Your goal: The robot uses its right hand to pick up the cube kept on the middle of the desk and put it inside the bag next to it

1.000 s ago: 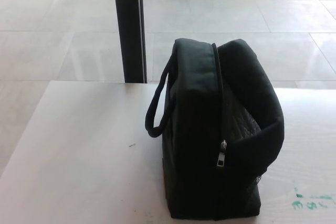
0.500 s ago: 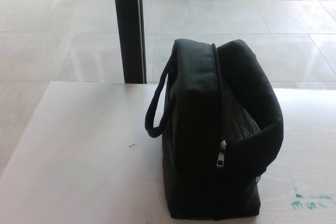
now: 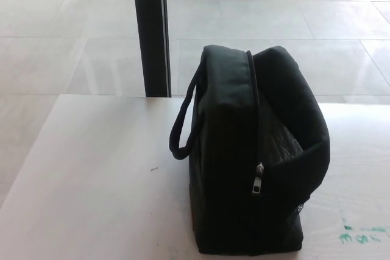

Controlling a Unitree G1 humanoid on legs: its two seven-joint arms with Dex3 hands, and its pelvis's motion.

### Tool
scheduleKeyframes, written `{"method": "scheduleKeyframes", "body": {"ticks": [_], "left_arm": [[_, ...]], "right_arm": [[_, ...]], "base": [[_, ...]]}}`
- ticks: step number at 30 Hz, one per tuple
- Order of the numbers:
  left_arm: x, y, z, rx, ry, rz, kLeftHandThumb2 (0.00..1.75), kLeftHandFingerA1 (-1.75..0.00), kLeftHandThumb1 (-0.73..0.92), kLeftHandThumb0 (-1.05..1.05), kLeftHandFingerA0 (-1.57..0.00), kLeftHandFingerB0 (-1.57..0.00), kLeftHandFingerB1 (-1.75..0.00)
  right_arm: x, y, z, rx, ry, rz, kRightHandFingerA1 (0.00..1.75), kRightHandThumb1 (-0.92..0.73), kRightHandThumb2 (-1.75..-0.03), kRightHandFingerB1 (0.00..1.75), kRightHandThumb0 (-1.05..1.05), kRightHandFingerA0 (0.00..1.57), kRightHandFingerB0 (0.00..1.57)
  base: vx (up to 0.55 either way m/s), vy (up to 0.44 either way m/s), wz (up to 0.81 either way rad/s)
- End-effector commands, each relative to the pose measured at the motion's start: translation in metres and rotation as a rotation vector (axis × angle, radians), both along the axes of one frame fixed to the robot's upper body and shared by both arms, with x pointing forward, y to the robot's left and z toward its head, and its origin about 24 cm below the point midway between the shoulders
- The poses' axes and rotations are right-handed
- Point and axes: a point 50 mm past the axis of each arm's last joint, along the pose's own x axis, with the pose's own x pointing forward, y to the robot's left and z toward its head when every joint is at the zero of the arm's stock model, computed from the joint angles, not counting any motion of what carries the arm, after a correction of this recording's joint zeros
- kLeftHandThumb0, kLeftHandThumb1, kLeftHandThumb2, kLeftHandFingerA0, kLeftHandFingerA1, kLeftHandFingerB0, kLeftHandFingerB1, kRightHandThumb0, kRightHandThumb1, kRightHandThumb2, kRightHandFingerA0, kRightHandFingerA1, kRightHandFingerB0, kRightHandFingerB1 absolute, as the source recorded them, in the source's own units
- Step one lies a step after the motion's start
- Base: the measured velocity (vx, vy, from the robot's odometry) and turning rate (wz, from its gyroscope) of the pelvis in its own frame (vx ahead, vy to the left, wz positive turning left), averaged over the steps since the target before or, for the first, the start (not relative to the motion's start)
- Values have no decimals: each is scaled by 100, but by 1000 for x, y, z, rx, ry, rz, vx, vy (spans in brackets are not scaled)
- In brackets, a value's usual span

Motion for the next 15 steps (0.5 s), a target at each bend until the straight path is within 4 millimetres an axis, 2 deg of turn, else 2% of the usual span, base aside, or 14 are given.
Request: {"method": "scheduleKeyframes", "body": {"ticks": [1, 2, 5, 7, 8, 9, 12, 15], "left_arm": [[-10, 6, 2, 18, 16, 8, 91, -152, 51, -105, -40, -32, -142], [-11, 6, 2, 14, 16, 12, 91, -151, 50, -105, -38, -31, -143], [-14, 7, 1, 25, 27, 4, 91, -148, 52, -105, -37, -31, -141], [-14, 7, 1, 24, 29, 1, 89, -148, 52, -105, -36, -31, -141], [-15, 7, 2, 21, 28, 4, 89, -148, 50, -105, -36, -33, -141], [-14, 8, 3, 17, 24, 7, 89, -148, 50, -105, -35, -31, -141], [-13, 9, 3, 20, 23, 6, 88, -148, 50, -105, -34, -31, -140], [-8, 8, 5, 21, 11, 9, 89, -149, 51, -105, -35, -31, -141]], "right_arm": [[-3, 0, 2, -38, -145, -37, 49, -86, -66, 35, -70, 19, 15], [-3, 1, 2, -43, -142, -31, 53, -68, -99, 46, -71, 15, 10], [-3, 4, -1, -20, -159, 10, 56, -67, -100, 44, -71, 21, 7], [-4, 5, -2, -13, -160, 29, 55, -68, -100, 45, -72, 18, 7], [-4, 6, -3, -12, -160, 38, 53, -84, -65, 34, -70, 26, 17], [-4, 9, -5, -9, -167, 44, 57, -66, -100, 45, -72, 20, 8], [-3, 10, -6, 2, -178, 52, 58, -67, -100, 44, -71, 22, 8], [1, 11, -5, 5, -191, 60, 53, -66, -99, 45, -71, 18, 9]], "base": [[0, 0, 0], [0, 0, 0], [0, 0, 0], [0, 0, 0], [0, 0, 0], [0, 0, 0], [0, 0, 0], [0, 0, 0]]}}
